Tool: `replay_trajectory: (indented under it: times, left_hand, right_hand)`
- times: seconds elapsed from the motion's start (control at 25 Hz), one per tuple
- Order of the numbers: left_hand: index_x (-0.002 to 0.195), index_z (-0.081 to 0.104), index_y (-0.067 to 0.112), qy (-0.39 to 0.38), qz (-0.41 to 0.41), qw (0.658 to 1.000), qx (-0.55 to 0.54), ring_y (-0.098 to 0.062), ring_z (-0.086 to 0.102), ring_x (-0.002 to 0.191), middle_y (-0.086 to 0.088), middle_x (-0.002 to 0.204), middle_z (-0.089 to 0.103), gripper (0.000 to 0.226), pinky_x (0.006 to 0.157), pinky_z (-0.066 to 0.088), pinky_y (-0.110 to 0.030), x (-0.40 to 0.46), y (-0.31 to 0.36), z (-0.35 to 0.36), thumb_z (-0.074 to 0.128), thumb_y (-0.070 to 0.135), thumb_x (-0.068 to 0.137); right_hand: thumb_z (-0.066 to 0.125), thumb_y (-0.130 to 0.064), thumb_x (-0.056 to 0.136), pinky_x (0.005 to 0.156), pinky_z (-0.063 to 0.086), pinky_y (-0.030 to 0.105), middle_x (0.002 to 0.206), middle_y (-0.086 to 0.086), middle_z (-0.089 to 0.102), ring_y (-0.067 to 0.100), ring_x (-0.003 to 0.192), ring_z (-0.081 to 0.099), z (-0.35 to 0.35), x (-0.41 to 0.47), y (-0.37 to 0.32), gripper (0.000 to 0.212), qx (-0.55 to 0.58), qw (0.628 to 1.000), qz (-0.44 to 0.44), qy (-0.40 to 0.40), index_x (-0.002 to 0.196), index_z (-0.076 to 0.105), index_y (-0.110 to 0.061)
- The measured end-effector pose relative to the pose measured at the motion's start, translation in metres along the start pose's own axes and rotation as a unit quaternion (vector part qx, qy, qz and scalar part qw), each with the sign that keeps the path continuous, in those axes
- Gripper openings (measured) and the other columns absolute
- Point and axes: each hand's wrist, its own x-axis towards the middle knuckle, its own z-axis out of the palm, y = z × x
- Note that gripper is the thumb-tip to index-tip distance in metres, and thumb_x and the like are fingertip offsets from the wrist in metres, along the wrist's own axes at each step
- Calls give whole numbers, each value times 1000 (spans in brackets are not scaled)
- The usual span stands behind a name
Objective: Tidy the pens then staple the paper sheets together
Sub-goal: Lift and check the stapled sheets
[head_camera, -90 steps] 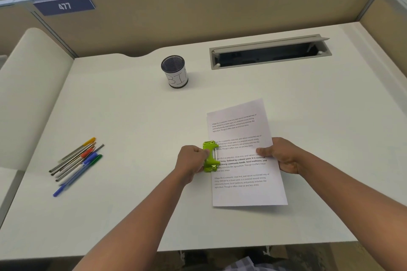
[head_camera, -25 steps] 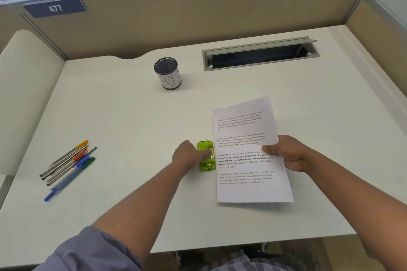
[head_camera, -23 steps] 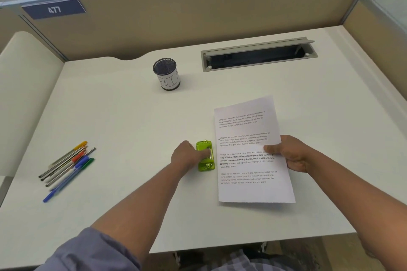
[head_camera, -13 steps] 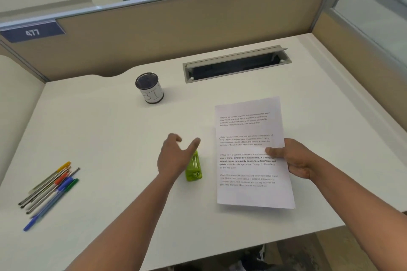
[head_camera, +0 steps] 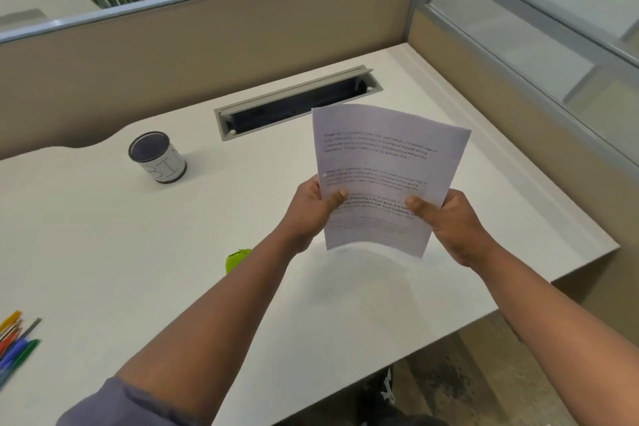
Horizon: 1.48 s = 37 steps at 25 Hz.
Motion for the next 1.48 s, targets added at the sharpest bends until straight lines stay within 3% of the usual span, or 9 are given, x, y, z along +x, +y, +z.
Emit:
replay_trajectory:
  times: [0.28,0.56,0.84,1.0,1.2,1.36,1.48]
  left_hand:
    - [107,74,30,29,90,995,34,-23,73,102,5,107,78,21,91,59,-44,15,2,48,58,16,101]
    - [102,74,36,45,66,997,19,-17,73,101,10,105,78,29,87,59,-35,20,-23,60,57,13,101]
    - [107,74,28,35,62,997,5,-21,72,104,7,107,78,23,90,59,-38,26,-30,60,60,11,100]
    - [106,75,23,47,49,998,-16,-23,73,102,1,108,78,18,88,58,-40,29,-29,56,62,13,99]
    - [121,68,14,71,-23,980,-186,-28,69,112,-8,122,73,24,95,56,-47,37,-23,46,63,10,98]
    - [136,58,15,63,-72,940,-328,-26,67,119,-8,131,69,38,92,57,-44,40,-23,52,60,7,99]
    - [132,61,18,61,-88,920,-377,-27,67,119,-8,128,71,37,95,57,-47,38,-24,68,60,4,98]
  right_hand:
    - [68,-17,94,74,58,20,101,-9,79,12,94,75,-25,-7,4,23,-11,993,-62,101,97,79,-36]
    - [68,-14,93,71,57,17,96,-13,79,8,89,74,-32,-9,29,22,-36,992,-32,120,92,77,-34]
    - [66,-19,95,75,58,21,100,-11,78,10,93,74,-33,-7,35,24,-44,993,-16,105,96,76,-40]
    - [69,-13,93,83,60,28,105,-8,78,14,98,74,-37,-5,32,20,-39,996,-5,86,103,75,-29]
    - [74,-5,86,92,58,37,115,6,76,28,107,71,-54,-9,29,28,41,998,36,36,112,75,-16]
    - [73,-6,80,89,56,36,120,4,73,24,108,68,-39,-15,37,41,245,965,80,57,118,69,-20]
    - [69,-1,85,93,57,40,131,7,69,24,118,67,-17,-15,37,47,299,951,50,66,129,63,-19]
